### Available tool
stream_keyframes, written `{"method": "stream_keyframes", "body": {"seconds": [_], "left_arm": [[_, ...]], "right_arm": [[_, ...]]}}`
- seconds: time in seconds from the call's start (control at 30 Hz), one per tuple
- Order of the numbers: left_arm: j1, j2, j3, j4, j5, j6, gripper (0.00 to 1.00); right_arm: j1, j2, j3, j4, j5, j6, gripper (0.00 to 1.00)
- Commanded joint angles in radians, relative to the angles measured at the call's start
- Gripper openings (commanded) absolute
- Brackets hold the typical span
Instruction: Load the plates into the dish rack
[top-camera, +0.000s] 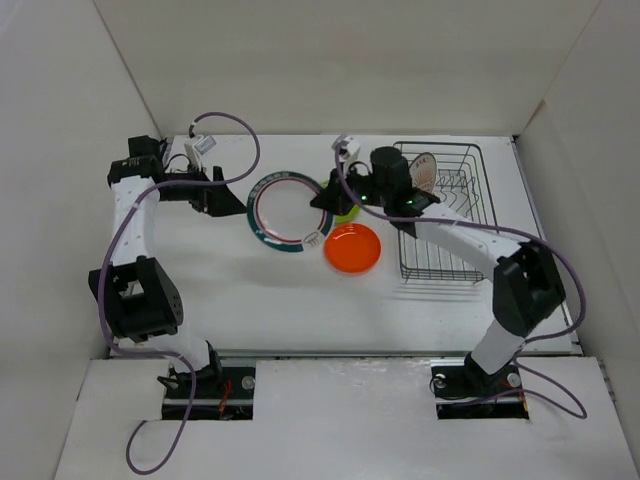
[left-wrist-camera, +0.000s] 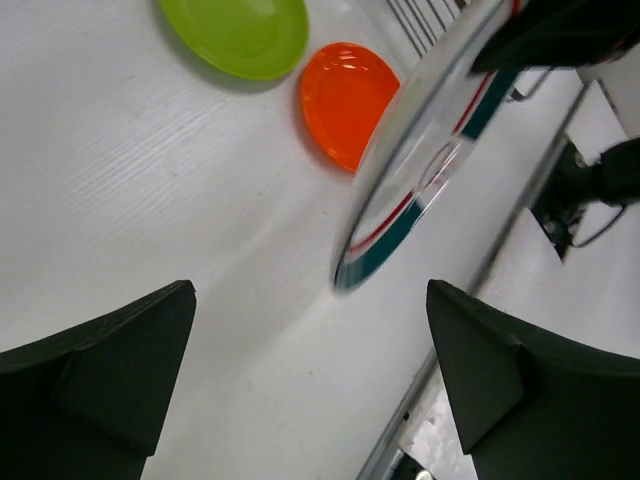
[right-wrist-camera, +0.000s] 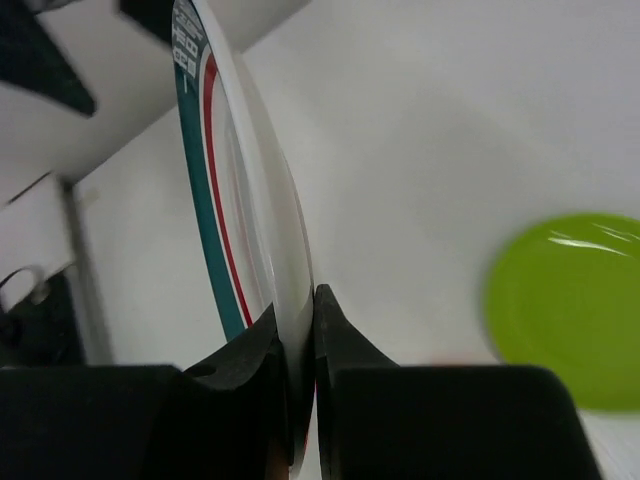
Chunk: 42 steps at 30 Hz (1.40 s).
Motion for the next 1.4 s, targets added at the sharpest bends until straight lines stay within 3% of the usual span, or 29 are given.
{"method": "stream_keyframes", "body": {"seconds": [0.0,0.07,0.1,0.17,0.2,0.27,0.43,0.63,0.9,1.37], "left_arm": [[0.008,-0.018,-0.049,0.162,-0.074,-0.153,1.00],[0.008,-0.065,-0.098,0.314,-0.196,-0.276,1.00],[-0.001,-0.084,-0.120,0.359,-0.247,-0.311,1.00],[-0.023,-0.137,-0.176,0.437,-0.367,-0.395,1.00],[-0.052,-0.154,-0.193,0.503,-0.492,-0.420,1.00],[-0.084,-0.191,-0.235,0.567,-0.624,-0.469,1.00],[-0.104,-0.203,-0.247,0.586,-0.676,-0.498,1.00],[-0.104,-0.182,-0.247,0.568,-0.685,-0.508,1.00],[-0.113,-0.182,-0.247,0.559,-0.685,-0.517,1.00],[-0.113,-0.173,-0.258,0.549,-0.685,-0.517,1.00]], "right_arm": [[-0.131,-0.174,0.009,-0.043,0.238,-0.025,0.00],[-0.166,-0.263,0.034,-0.189,0.432,-0.046,0.00],[-0.199,-0.286,0.052,-0.238,0.641,-0.046,0.00],[-0.236,-0.328,0.124,-0.390,0.801,-0.046,0.00],[-0.261,-0.328,0.153,-0.439,0.926,-0.046,0.00],[-0.333,-0.354,0.202,-0.522,1.020,-0.046,0.00],[-0.466,-0.380,0.229,-0.546,1.077,-0.060,0.00],[-0.510,-0.337,0.232,-0.567,1.147,-0.060,0.00],[-0.510,-0.279,0.151,-0.535,1.068,-0.017,0.00],[-0.445,-0.184,0.101,-0.492,1.136,-0.008,0.00]]}}
